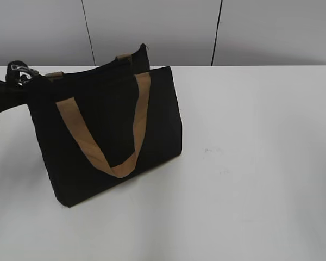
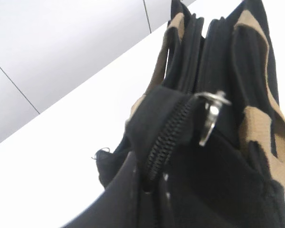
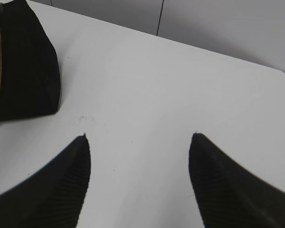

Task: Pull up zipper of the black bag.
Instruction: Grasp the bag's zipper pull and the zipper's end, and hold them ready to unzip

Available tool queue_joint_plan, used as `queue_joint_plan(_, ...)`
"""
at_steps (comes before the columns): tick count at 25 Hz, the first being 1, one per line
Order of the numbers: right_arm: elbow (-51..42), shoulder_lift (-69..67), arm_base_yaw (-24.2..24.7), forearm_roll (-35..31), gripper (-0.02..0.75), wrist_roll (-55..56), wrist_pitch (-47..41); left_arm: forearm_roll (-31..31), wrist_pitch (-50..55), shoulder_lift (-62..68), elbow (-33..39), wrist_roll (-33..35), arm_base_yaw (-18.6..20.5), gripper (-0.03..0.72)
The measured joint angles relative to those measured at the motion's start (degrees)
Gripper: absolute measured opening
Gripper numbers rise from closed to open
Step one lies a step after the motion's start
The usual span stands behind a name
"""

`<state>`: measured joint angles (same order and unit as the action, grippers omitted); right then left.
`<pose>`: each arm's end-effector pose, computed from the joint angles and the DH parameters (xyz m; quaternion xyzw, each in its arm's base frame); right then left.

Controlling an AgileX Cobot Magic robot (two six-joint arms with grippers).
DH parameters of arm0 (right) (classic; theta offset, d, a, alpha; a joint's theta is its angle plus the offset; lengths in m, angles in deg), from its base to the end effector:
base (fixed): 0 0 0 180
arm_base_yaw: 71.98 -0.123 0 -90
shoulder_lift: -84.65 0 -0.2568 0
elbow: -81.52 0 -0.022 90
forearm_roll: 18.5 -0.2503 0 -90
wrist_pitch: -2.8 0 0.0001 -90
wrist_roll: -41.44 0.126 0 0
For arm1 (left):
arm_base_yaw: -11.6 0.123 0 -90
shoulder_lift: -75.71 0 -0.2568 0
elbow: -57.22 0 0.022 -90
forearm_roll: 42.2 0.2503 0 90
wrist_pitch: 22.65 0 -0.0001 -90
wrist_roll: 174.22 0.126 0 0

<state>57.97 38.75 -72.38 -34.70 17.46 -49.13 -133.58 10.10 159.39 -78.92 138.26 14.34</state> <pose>0.1539 0.0288 0.3539 -0.1613 0.8484 0.0373 0.5029 0.2715 -0.0553 0.1799 0.3994 0.7691 -0.0740 0.4934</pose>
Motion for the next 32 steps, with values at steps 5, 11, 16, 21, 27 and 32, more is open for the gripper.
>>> queue_joint_plan(5, 5.08, -8.92, 0.00, -9.86, 0.505, -11.86, 0.00, 0.05, -0.06, -4.51, 0.00, -0.06, 0.00, 0.027)
queue_joint_plan(11, 10.58, -20.42, -0.60, -21.55, 0.489, -27.95, -0.18, 0.11, -0.18, -8.12, 0.04, -0.06, 0.00, 0.027)
queue_joint_plan(16, 17.84, -29.62, -7.58, -23.79, 0.407, -35.02, -0.18, -2.18, -0.18, -10.63, 0.04, -0.06, 0.00, 0.027)
queue_joint_plan(21, 26.02, -39.37, -16.05, -24.20, 0.392, -35.49, 0.14, -6.83, -0.18, -12.38, 0.04, -0.06, 0.00, 0.027)
queue_joint_plan(27, 33.31, -49.98, -24.39, -24.39, 0.391, -35.57, 3.20, -7.06, -0.18, -12.69, 0.04, -0.06, 0.00, 0.027)
queue_joint_plan(32, 34.17, -56.74, -30.84, -24.52, 0.391, -36.66, 9.64, -7.06, -0.13, -12.69, 0.04, -0.11, 0.00, 0.027)
